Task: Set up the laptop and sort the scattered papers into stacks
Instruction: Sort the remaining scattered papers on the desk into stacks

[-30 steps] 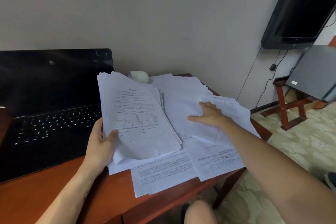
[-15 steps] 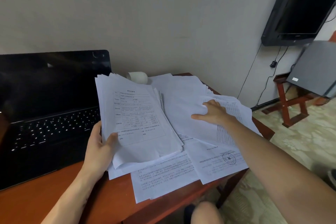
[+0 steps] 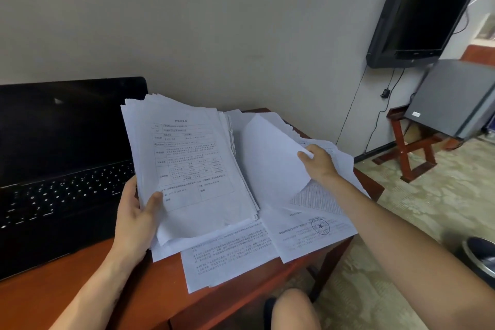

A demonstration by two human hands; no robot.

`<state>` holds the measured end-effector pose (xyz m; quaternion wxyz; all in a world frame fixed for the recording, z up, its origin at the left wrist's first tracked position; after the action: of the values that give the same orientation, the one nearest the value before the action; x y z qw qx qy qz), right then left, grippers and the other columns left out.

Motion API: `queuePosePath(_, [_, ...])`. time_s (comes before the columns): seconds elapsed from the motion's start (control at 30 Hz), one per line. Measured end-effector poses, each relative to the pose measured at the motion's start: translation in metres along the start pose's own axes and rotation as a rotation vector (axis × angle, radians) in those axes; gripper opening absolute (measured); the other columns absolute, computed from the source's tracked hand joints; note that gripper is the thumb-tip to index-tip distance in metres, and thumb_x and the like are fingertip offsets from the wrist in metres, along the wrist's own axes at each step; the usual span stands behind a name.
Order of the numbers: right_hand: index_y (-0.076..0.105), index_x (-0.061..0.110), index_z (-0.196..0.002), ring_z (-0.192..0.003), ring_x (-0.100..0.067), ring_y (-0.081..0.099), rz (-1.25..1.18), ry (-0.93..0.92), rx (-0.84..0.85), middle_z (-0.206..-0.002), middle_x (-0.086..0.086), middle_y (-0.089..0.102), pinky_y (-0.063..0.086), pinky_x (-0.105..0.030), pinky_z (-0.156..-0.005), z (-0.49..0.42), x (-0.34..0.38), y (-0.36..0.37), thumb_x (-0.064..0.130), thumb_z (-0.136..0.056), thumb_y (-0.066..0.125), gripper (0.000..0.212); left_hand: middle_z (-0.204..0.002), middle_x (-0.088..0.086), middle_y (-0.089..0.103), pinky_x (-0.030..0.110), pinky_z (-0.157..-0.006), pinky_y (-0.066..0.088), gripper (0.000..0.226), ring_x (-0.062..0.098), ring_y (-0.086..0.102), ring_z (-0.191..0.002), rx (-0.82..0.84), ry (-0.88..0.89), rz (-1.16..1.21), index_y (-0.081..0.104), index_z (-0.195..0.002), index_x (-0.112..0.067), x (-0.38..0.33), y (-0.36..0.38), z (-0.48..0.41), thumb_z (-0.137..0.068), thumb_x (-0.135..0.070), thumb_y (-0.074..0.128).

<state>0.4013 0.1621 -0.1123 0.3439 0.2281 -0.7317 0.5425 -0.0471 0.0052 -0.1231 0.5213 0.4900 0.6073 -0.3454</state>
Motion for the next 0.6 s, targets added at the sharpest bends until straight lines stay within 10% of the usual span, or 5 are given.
queuePosePath(0.23, [0.058,0.002,-0.106,-0.088,-0.035,0.067,0.008,0.260,-0.195,-0.099,-0.015,0.067,0.053,-0.035,-0.067,0.039,-0.065,-0.068,0.026,-0.090,0.050,0.030,-0.125,-0.002,0.073,0.042,-0.089,0.058,0.043,0.018,0.074,-0.108,0.033,0.002,0.046,0.051,-0.138,-0.034,-0.013,0.017,-0.013,-0.105,-0.007,0.057])
queuePosePath(0.6, [0.053,0.007,-0.136,-0.132,-0.029,0.039,0.576,0.406,0.199,-0.141,-0.014,0.041,0.046,-0.032,-0.089,0.099,-0.072,-0.049,0.084,-0.077,0.054,0.097,-0.131,-0.001,0.069,0.045,-0.093,0.059,0.042,0.020,0.071,-0.116,0.138,-0.028,0.088,0.054,-0.128,-0.041,0.009,0.064,-0.014,-0.105,-0.006,0.057])
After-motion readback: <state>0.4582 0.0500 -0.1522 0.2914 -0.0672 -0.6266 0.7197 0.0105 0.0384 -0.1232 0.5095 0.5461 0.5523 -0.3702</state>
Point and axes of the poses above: each hand's wrist, its own z-axis away from the middle knuckle, its own y-axis out of the palm, x = y × z, the point moved 10 cm from there along -z, towards the middle knuckle
